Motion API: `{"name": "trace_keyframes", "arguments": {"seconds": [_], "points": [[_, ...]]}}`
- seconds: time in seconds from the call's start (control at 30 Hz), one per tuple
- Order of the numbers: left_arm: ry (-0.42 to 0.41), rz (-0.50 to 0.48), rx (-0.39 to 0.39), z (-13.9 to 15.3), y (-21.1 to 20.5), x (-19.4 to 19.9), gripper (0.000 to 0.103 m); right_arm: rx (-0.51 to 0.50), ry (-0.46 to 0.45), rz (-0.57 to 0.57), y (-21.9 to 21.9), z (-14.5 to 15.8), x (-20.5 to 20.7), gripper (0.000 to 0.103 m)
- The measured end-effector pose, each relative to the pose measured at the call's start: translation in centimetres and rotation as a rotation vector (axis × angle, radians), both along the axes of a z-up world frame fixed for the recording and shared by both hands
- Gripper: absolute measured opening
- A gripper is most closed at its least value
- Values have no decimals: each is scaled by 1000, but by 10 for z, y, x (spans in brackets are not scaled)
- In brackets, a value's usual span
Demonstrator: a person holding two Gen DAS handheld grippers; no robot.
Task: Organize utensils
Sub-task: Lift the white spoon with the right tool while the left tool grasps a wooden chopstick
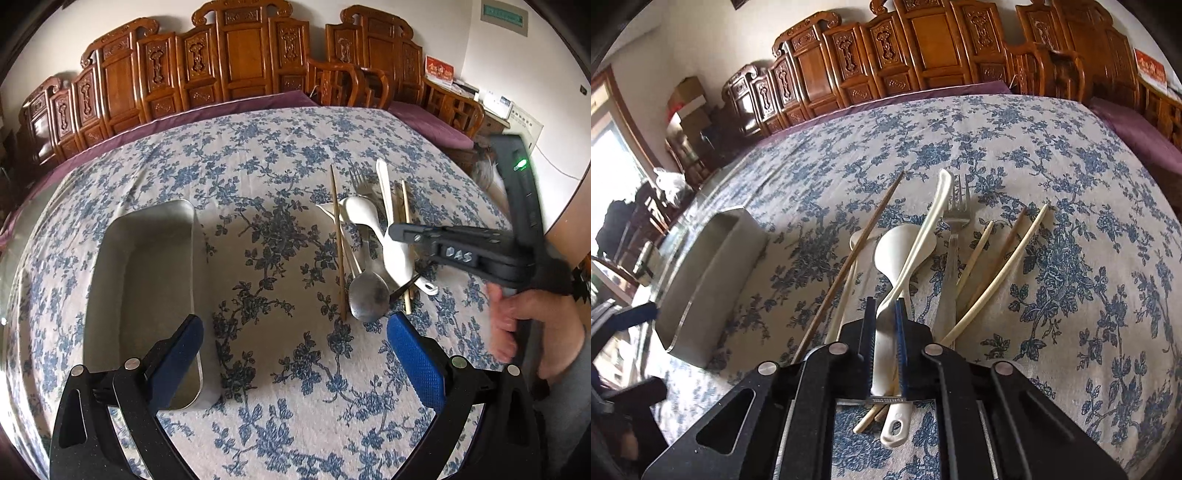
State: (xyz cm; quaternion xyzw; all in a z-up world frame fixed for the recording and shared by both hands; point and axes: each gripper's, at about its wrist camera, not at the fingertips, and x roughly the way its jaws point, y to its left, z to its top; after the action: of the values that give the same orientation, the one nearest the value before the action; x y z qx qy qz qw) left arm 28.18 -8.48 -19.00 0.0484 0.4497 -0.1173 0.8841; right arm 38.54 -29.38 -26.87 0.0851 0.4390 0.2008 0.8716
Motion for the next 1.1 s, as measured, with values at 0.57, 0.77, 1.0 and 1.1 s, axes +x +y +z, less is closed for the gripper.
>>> {"name": "trace_keyframes", "arguments": {"seconds": [0.57, 0.77, 1.0, 1.1], "points": [[126, -49, -33, -56, -29, 46, 54, 126, -40, -26, -23, 28, -9, 4], [143, -57, -72, -62, -37, 56, 39, 119, -43, -25, -23, 30, -12, 4], [163, -46, -145, -64, -41, 75, 22, 117, -46, -25, -22, 31, -13, 4], [180, -28, -149, -68, -41, 83, 14, 115, -45, -26, -21, 31, -13, 4]]}}
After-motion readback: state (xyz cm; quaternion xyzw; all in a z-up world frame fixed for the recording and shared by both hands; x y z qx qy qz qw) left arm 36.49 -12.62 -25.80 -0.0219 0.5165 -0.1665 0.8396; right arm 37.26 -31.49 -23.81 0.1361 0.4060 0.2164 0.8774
